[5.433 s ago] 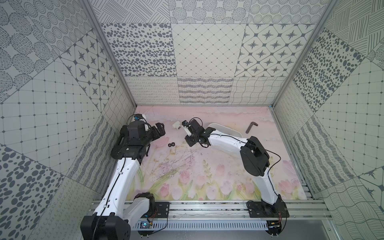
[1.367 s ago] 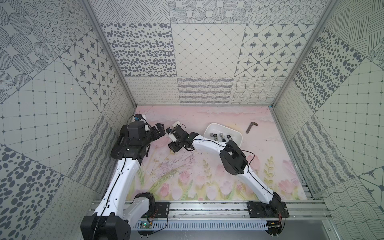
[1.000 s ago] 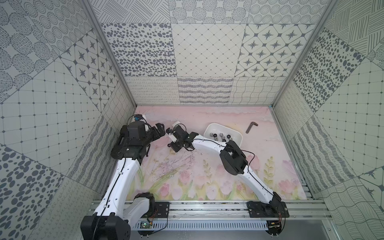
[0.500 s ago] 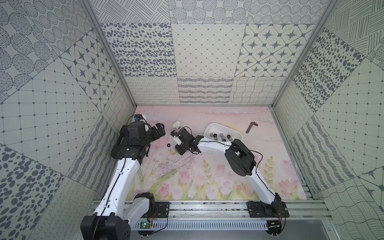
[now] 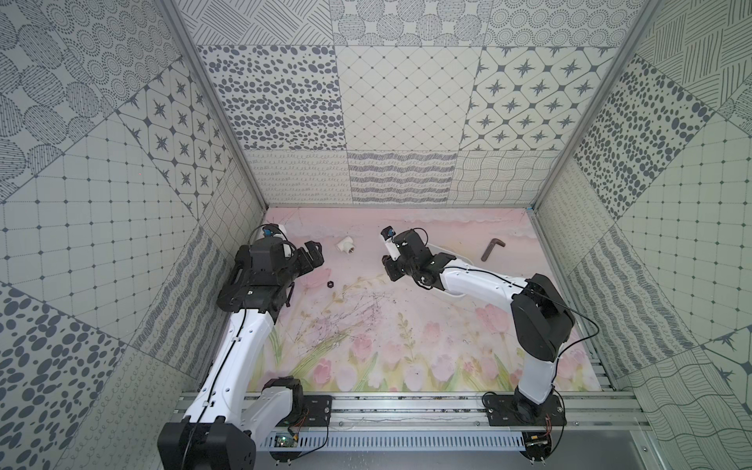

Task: Put the nuts on the desktop into the storage box
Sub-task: Place the nut in the storage box.

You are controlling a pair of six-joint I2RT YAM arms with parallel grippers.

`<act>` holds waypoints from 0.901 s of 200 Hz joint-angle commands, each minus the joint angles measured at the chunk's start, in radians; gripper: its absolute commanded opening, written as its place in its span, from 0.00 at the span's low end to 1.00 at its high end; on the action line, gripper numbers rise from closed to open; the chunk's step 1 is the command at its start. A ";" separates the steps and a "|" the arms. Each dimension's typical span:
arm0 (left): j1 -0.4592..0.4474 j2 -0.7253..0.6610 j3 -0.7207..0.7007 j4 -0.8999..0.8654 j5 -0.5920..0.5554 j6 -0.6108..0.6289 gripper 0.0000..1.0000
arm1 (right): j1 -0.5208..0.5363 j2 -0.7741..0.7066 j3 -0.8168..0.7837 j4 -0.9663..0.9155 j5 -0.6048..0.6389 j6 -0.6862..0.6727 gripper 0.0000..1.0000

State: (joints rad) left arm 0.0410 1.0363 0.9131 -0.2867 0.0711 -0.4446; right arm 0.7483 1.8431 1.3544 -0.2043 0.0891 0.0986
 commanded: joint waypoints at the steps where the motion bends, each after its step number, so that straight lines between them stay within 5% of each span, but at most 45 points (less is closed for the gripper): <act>1: 0.002 0.004 0.003 0.038 0.003 0.004 0.99 | -0.050 -0.032 -0.040 0.015 0.032 0.016 0.21; 180: 0.002 0.014 0.002 0.037 0.001 0.006 0.99 | -0.200 0.225 0.087 -0.072 0.099 0.033 0.21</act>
State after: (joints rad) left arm 0.0410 1.0409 0.9131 -0.2859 0.0708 -0.4446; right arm 0.5533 2.0460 1.4010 -0.3027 0.1581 0.1097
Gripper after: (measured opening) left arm 0.991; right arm 0.264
